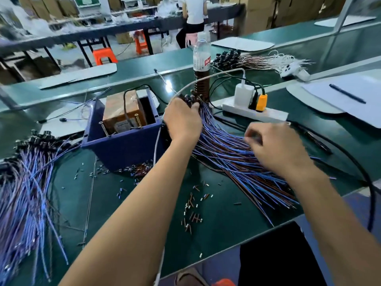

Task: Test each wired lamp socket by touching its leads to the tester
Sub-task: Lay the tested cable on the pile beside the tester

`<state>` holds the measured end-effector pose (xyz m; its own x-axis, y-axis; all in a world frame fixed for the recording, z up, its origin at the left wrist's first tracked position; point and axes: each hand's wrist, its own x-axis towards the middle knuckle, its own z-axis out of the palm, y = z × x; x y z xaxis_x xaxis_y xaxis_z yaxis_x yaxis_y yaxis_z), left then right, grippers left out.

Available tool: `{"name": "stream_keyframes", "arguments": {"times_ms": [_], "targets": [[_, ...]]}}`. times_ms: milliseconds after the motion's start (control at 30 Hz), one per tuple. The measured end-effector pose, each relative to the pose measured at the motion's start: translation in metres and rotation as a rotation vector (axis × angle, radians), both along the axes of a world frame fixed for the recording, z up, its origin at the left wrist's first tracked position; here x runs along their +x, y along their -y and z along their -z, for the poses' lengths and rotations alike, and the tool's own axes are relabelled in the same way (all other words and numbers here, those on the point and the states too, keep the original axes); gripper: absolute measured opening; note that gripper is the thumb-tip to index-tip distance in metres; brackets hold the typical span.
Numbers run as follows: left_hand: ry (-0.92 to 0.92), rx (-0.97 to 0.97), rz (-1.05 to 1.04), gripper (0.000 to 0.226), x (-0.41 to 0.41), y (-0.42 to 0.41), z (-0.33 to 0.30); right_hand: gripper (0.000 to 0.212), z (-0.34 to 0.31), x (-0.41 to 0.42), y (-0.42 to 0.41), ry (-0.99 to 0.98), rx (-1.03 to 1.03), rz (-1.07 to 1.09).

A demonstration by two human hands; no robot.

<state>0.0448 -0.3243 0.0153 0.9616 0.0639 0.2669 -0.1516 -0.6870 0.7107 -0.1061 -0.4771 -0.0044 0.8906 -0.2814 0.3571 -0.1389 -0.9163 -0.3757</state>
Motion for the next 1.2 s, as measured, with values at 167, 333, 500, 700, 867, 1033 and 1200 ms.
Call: {"name": "stream_keyframes", "arguments": {"times_ms": [167, 333, 500, 700, 867, 1033, 1200], "targets": [[-0.1, 0.153, 0.217, 0.045, -0.022, -0.011, 0.007, 0.013, 0.015, -0.002, -0.007, 0.05, -0.05, 0.045], [-0.422, -0.15, 0.545, 0.029, -0.053, -0.067, 0.008, 0.002, 0.003, 0.01, -0.037, 0.345, 0.074, -0.065], [-0.434, -0.362, 0.359, 0.029, -0.071, -0.162, 0.015, 0.007, -0.006, 0.023, -0.121, 0.434, 0.16, -0.458], [-0.12, 0.178, -0.296, 0.022, -0.06, -0.265, 0.025, 0.006, -0.009, 0.052, -0.251, 0.158, 0.241, -0.854], [-0.012, 0.445, -0.507, 0.02, -0.028, -0.308, 0.028, 0.025, 0.017, 0.087, -0.329, -0.336, -0.086, -0.764], [-0.016, 0.746, -0.48, 0.023, 0.008, -0.32, 0.038, 0.031, 0.029, 0.103, -0.36, -0.399, -0.143, -0.628], [-0.086, 0.825, -0.453, 0.025, 0.031, -0.317, 0.049, 0.03, 0.027, 0.104, -0.357, -0.418, -0.136, -0.611]]}}
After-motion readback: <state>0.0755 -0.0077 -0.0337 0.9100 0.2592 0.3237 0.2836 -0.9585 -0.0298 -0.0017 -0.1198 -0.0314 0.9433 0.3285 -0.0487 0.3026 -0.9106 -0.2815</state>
